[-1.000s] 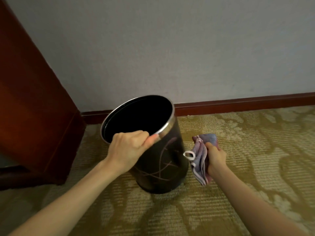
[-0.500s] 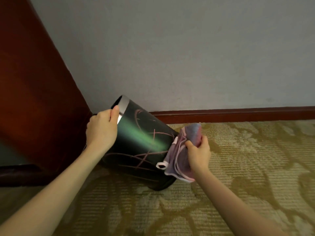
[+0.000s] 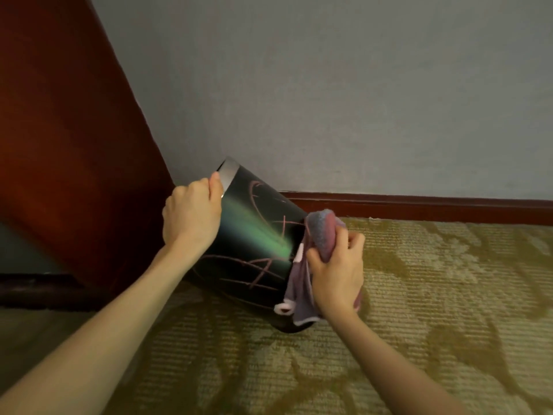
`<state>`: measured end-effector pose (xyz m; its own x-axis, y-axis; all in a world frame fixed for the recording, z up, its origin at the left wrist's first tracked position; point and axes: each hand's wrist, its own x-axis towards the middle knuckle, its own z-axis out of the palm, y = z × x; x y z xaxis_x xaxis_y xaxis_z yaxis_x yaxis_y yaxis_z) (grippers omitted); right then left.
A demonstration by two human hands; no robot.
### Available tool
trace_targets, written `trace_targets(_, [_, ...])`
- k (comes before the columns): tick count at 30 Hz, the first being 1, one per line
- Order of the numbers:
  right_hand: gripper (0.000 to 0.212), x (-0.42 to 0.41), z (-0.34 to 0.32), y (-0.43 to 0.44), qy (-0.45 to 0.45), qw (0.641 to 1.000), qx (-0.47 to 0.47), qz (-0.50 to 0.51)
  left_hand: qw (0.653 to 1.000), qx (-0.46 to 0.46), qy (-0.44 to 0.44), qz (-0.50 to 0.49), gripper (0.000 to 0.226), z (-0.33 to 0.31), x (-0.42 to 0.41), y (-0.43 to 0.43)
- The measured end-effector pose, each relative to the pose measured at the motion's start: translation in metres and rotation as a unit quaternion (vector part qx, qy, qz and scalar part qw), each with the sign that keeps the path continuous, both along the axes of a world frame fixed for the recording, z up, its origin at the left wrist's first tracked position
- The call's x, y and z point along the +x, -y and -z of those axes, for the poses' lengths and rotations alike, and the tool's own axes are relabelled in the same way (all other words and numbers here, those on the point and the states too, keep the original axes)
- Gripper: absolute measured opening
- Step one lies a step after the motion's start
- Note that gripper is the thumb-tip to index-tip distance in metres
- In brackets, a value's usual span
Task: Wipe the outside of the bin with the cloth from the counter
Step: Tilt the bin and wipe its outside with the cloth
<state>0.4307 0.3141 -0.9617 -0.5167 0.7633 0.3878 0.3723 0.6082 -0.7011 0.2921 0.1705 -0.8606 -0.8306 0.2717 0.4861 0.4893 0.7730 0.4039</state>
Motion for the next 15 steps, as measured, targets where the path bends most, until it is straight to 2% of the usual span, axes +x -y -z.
trace_targets(4, [0.032,-0.029,-0.012,-0.038,0.063,0.997,-0.045,0.02,0.999,-0.007,-0.021,0.027,0.05,0.002,0.0,0.005])
trace_targets(9, [0.034,-0.057,-0.023,-0.07,0.165,0.973,-0.159,0.021,0.999,0.005,-0.032,0.028,0.047,0.008,0.01,0.015])
trace_targets(15, [0.029,-0.049,-0.019,-0.038,0.1,0.989,-0.087,0.069,1.0,0.017,-0.006,-0.024,0.054,0.006,0.008,0.008])
